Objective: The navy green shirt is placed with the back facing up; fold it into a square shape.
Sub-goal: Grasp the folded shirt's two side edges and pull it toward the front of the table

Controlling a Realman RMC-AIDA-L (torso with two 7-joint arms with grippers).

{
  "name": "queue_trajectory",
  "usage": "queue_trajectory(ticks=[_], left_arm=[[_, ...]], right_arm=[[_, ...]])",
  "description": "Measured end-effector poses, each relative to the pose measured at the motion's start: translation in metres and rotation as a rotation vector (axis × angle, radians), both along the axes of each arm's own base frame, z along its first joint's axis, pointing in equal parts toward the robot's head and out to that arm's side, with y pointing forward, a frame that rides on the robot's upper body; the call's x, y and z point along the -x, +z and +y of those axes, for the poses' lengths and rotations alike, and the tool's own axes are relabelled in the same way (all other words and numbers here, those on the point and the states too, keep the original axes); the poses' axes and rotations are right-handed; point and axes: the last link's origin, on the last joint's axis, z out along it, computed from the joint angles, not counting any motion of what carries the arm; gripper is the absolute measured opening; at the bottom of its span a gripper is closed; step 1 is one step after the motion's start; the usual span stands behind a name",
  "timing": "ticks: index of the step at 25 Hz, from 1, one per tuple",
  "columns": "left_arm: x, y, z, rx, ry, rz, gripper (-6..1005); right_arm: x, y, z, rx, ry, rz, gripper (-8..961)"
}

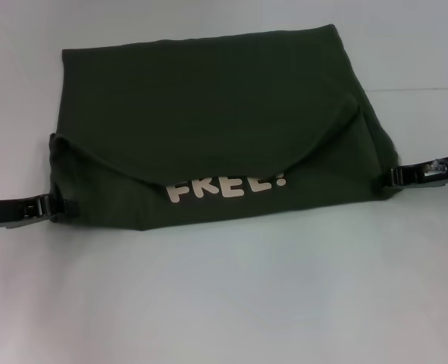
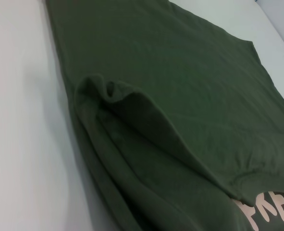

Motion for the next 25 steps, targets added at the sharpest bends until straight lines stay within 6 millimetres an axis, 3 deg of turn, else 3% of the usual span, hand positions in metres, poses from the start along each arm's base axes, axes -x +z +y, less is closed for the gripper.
queue_trajectory(ticks=[13, 19, 25], left_arm=[[-0.001, 0.002, -0.001, 0.008, -0.006, -0.011, 39], [-0.006, 0.014, -0.007, 0.060, -0.031, -0.060, 38], [-0.008, 0.033, -0.021, 0.134, -0.053, -0.113, 38]], right_arm=[[-0.006, 0.005, -0.003, -0.011, -0.012, 0.006, 34], [-0.005, 0.025, -0.012, -0.009, 0.006, 0.076, 43], [-0.011, 0.046, -0.041, 0.028, 0.035, 0.193, 51]])
